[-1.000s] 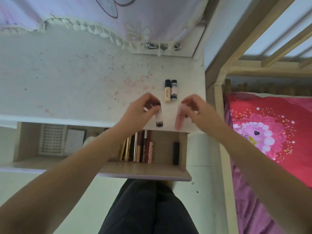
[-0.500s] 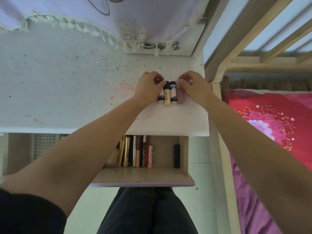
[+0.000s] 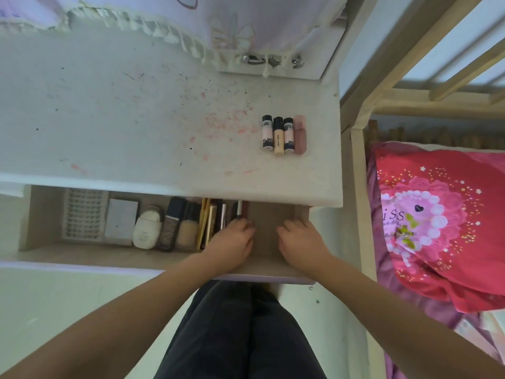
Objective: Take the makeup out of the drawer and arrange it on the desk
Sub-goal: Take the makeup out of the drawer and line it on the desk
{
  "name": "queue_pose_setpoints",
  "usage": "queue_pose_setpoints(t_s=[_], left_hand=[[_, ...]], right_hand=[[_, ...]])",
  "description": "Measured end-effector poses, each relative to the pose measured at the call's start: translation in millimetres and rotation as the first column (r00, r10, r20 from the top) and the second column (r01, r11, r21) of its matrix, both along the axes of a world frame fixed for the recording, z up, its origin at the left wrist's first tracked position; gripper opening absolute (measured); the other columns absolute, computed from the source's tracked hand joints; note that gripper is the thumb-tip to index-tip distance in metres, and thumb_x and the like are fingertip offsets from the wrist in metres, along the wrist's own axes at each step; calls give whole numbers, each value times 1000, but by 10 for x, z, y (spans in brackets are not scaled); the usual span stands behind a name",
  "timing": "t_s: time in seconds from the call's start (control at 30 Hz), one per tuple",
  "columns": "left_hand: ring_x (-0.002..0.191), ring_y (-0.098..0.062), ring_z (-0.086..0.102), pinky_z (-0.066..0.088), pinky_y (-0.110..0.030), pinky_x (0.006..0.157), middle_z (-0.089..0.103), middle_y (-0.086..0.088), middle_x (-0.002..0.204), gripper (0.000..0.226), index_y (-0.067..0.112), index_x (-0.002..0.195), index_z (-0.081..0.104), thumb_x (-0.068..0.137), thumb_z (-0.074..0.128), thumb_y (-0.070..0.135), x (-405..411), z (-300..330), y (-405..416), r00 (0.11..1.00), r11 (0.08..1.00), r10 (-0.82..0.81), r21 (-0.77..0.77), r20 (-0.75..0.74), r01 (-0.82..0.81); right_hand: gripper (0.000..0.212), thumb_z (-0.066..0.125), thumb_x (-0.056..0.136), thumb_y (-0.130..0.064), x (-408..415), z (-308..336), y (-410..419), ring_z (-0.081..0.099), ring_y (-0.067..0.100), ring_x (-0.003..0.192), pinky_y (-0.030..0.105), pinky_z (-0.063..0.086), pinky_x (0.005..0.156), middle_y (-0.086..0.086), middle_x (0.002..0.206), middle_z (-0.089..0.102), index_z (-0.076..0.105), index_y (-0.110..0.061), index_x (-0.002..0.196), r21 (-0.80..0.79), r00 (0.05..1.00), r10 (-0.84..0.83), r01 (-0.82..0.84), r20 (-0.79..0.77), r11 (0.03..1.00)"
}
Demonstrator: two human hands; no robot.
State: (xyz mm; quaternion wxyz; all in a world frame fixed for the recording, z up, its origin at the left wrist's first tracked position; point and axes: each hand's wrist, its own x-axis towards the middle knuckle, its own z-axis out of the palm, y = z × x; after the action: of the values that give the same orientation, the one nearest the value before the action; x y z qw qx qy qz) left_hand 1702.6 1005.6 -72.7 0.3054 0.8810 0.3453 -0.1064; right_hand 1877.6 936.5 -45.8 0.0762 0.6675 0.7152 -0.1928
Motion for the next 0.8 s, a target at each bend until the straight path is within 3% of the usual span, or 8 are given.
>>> queue_pose_setpoints(t_s=[0.03,0.1,0.2,0.4,0.5,0.63,0.73,0.8], left_hand=[[122,-30,41,38,-36,97,41,-15,135,43,8,135,43,95,43,23,27,-89,6,997,998,7,64,-74,-2],[128,-34,32,36,-41,100,27,-17,144,55,8,143,28,93,44,24,78,-223,11,970,989,9,148,-243,28],[130,-33,30,34,-41,101,25,-17,145,58,7,144,23,93,42,25,105,-309,-41,934,966,-51,219,-355,136],[118,-29,44,36,-38,96,48,-13,128,37,10,125,41,90,50,19,93,-284,-69,989,958,-39,275,-144,78],[95,-26,56,40,-34,82,60,-9,106,22,15,115,41,94,47,20,134,-210,-106,999,994,6,106,-35,-2],[85,-17,56,49,-33,75,60,-4,100,16,20,112,43,96,45,25,194,-78,-155,993,993,80,-89,82,-72],[77,1,54,48,-22,71,55,14,88,17,26,110,48,94,47,32,219,220,-108,945,967,217,-185,246,-174],[76,7,55,44,-12,66,54,20,85,17,34,105,48,90,47,39,195,519,36,887,944,317,-203,335,-260]], right_hand=[[15,65,77,-19,-34,-65,22,62,28,89,42,40,103,10,89,65,68,-10,89,6,989,49,-50,142,999],[25,58,83,-18,-94,-181,44,52,34,111,53,11,116,15,108,61,68,-7,103,-101,948,97,-69,302,992],[32,49,90,-20,-149,-299,60,31,38,129,58,-18,108,15,127,50,62,-9,118,-240,875,156,-48,457,970],[19,50,84,-11,-89,-210,-1,56,32,98,50,0,116,10,93,65,52,-7,103,-49,946,52,-38,319,998],[16,60,76,-9,-21,-127,-37,63,30,76,52,12,115,8,76,64,56,-10,91,78,959,77,-102,272,992],[20,52,90,-22,30,-88,-130,59,29,98,44,17,111,7,103,62,51,-14,108,-34,985,113,-109,127,993],[20,52,93,-30,105,124,-51,57,22,96,33,37,91,2,106,60,52,-17,108,5,984,-65,67,-164,998],[13,55,92,-31,238,386,100,57,12,87,25,45,78,-7,99,59,54,-23,102,-31,885,-228,236,-407,971]])
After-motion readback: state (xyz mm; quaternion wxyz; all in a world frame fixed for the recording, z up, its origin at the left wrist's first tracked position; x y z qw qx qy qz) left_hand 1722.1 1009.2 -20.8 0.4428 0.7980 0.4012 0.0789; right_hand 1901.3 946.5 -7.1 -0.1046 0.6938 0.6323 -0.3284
